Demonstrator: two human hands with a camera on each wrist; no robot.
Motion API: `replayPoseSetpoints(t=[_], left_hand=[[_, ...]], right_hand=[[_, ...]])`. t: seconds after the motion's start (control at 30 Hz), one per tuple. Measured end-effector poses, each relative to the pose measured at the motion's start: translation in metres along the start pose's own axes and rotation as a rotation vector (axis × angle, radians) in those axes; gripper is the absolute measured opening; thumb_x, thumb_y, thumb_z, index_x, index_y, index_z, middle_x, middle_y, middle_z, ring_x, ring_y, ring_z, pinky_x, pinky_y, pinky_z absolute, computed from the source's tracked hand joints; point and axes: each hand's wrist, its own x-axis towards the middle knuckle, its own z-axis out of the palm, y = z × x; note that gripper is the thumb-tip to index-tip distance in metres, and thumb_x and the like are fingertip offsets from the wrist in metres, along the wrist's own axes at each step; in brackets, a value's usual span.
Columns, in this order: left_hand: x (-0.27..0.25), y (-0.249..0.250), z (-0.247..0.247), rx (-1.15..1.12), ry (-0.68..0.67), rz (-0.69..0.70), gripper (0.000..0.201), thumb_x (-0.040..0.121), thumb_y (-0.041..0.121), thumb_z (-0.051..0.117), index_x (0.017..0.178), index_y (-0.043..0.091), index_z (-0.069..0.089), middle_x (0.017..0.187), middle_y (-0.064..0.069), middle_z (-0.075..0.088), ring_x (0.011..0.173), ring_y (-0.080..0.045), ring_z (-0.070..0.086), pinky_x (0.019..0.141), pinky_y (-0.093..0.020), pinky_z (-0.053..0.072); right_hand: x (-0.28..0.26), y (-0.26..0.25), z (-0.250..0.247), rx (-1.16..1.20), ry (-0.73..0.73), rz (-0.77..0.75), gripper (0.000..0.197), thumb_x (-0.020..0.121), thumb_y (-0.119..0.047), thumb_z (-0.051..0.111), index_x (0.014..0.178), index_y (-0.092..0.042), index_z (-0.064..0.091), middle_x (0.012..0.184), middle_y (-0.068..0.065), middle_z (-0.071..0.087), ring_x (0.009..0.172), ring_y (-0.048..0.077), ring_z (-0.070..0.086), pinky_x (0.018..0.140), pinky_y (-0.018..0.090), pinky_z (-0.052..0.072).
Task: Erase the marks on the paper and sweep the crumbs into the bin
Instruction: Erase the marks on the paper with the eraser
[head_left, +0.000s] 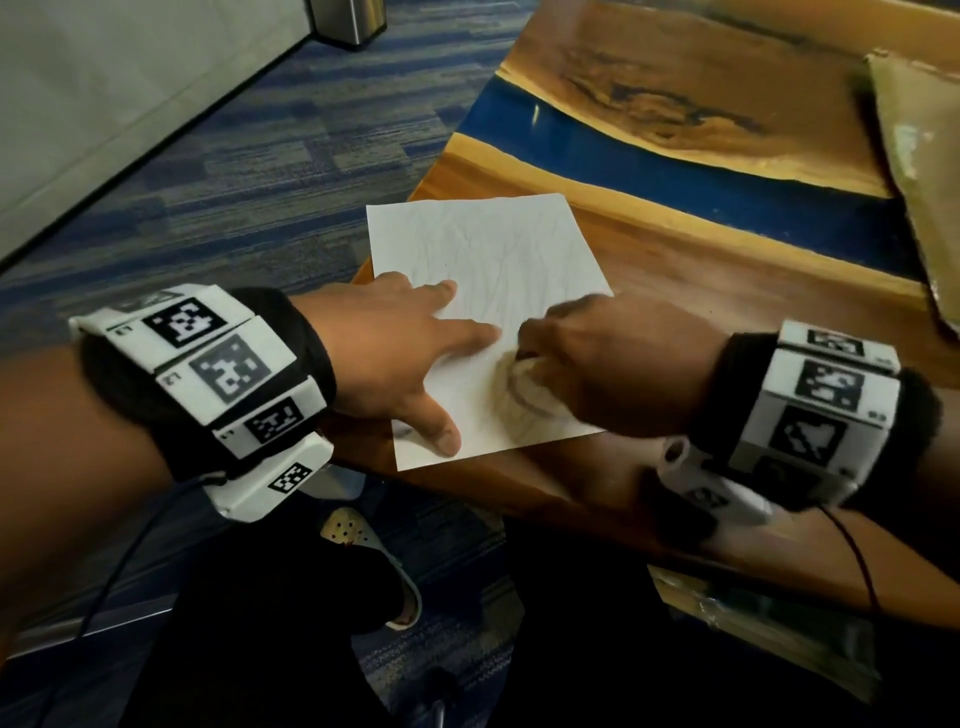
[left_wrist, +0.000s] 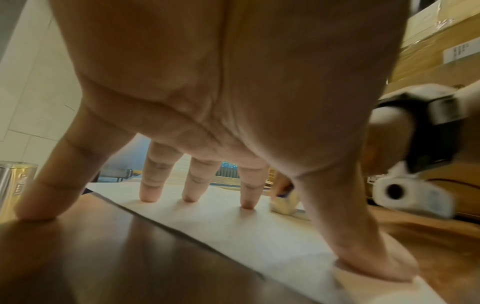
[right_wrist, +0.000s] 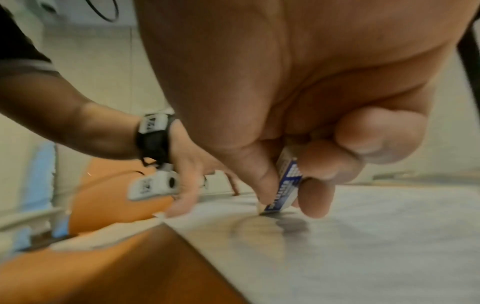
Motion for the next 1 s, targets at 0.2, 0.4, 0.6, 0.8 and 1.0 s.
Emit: replayPoseSetpoints(t=[0.2,0.4,0.6,0.8,1.0], left_hand=[[0.0,0.001,0.0,0.016,0.001,0.002,0.112,0.058,0.094,0.055,0.149,0.06,-0.002,0.168,-0.001,0.0,0.147,-0.033,0.018,0.109,-0.055,0.038],[0.001,0.001,0.002,0.033,0.001,0.007,0.112,0.059,0.095,0.054,0.149,0.06,-0.003,0.168,-0.001,0.0,0.147,-0.033,0.019,0.109,-0.053,0.038],[-0.001,0.003,-0.001,0.026,-0.005,0.01,0.111,0.062,0.091,0.057,0.151,0.058,0.0,0.168,-0.001,0.0,0.147,-0.032,0.018,0.107,-0.052,0.037],[-0.001,0.002,-0.002,0.031,-0.009,0.018,0.114,0.06,0.091,0.06,0.15,0.059,-0.001,0.167,-0.002,0.001,0.146,-0.033,0.02,0.108,-0.053,0.039],[-0.001,0.003,-0.001,0.04,-0.01,0.006,0.115,0.058,0.091,0.061,0.15,0.059,0.0,0.167,-0.002,0.003,0.147,-0.034,0.019,0.105,-0.054,0.041]], right_hand=[[-0.005,-0.024,0.012,-0.019,-0.001,-0.223,0.028,0.102,-0.037,0.046,0.123,-0.022,0.056,0.103,0.0,0.06,0.078,0.02,0.058,0.066,0.033,0.05],[0.003,-0.001,0.008,-0.031,0.05,-0.076,0.031,0.102,-0.035,0.046,0.126,-0.019,0.058,0.109,0.002,0.064,0.086,0.023,0.064,0.072,0.04,0.059],[0.008,0.016,0.002,-0.035,0.045,-0.021,0.032,0.102,-0.037,0.043,0.126,-0.023,0.058,0.114,0.002,0.066,0.092,0.024,0.064,0.078,0.043,0.058],[-0.004,-0.014,0.008,-0.006,0.006,-0.274,0.034,0.103,-0.039,0.043,0.129,-0.022,0.056,0.113,-0.001,0.062,0.089,0.019,0.062,0.074,0.035,0.055],[0.008,0.01,0.006,-0.044,0.069,-0.091,0.031,0.102,-0.037,0.044,0.129,-0.026,0.055,0.116,-0.002,0.062,0.089,0.019,0.061,0.075,0.037,0.057]])
